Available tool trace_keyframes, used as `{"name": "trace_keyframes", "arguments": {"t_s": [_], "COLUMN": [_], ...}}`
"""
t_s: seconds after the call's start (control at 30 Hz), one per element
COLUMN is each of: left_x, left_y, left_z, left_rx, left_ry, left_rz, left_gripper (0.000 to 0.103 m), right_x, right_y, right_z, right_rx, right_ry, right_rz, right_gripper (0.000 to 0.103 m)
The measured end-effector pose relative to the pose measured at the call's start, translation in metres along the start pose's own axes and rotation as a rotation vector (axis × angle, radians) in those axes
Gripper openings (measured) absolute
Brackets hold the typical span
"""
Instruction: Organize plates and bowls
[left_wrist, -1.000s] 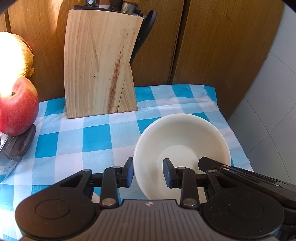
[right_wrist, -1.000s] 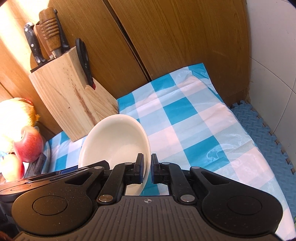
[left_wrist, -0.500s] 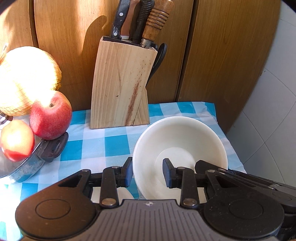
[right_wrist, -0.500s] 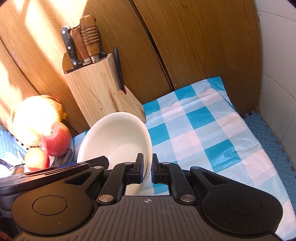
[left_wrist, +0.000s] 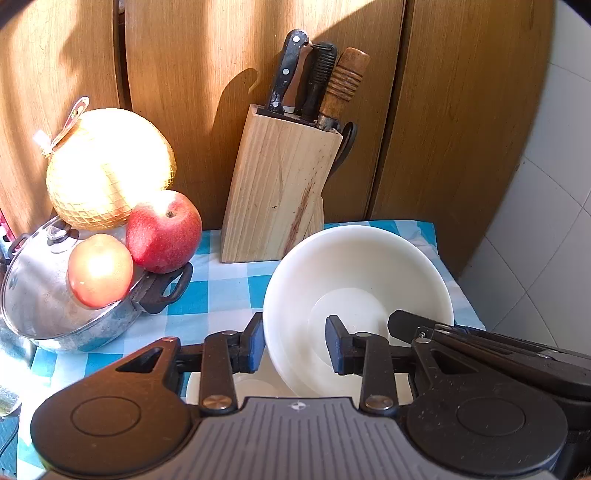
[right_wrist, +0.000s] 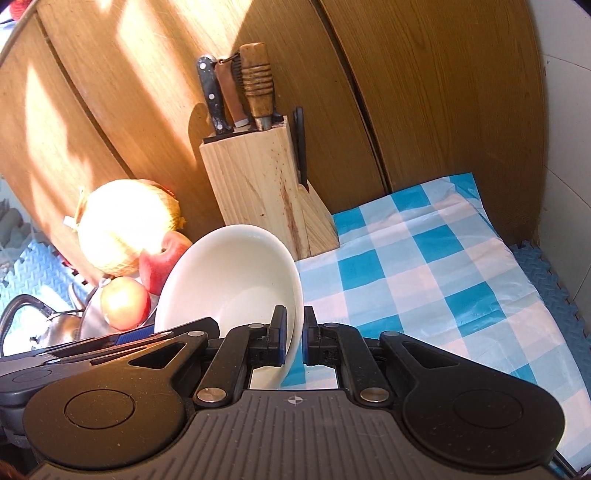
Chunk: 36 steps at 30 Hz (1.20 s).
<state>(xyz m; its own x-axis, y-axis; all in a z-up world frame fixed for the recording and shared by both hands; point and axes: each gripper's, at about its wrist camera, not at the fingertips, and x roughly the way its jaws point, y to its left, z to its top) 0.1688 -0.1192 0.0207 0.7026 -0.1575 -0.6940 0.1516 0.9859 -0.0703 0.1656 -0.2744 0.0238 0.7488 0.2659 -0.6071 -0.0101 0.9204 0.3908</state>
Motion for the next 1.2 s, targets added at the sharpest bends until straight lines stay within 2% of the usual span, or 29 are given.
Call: {"name": "trace_keyframes", "arguments": {"t_s": [0.43, 0.77, 1.2], "left_x": [-0.041, -0.059, -0.054], "left_y": [0.024, 0.042, 0.048], "left_z": [-0.023, -0.043, -0.061], "left_rx": [-0.021, -0.056, -0.064], "left_ry": [-0.047, -0.051, -0.036], "left_rz": [0.0, -0.024, -0.036], "left_gripper": [0.029, 0.03, 0.031], "right_x": [-0.026, -0.037, -0.031], "right_y": [0.035, 0.053, 0.054], "right_z": [-0.021, -0.042, -0.061], "right_rx": [-0.062, -0.09, -0.089], "right_ry": [-0.009, 0.002, 0.045], "right_rz": [0.027, 0.032, 0.012], "right_gripper": [0.012, 0.013, 0.013]}}
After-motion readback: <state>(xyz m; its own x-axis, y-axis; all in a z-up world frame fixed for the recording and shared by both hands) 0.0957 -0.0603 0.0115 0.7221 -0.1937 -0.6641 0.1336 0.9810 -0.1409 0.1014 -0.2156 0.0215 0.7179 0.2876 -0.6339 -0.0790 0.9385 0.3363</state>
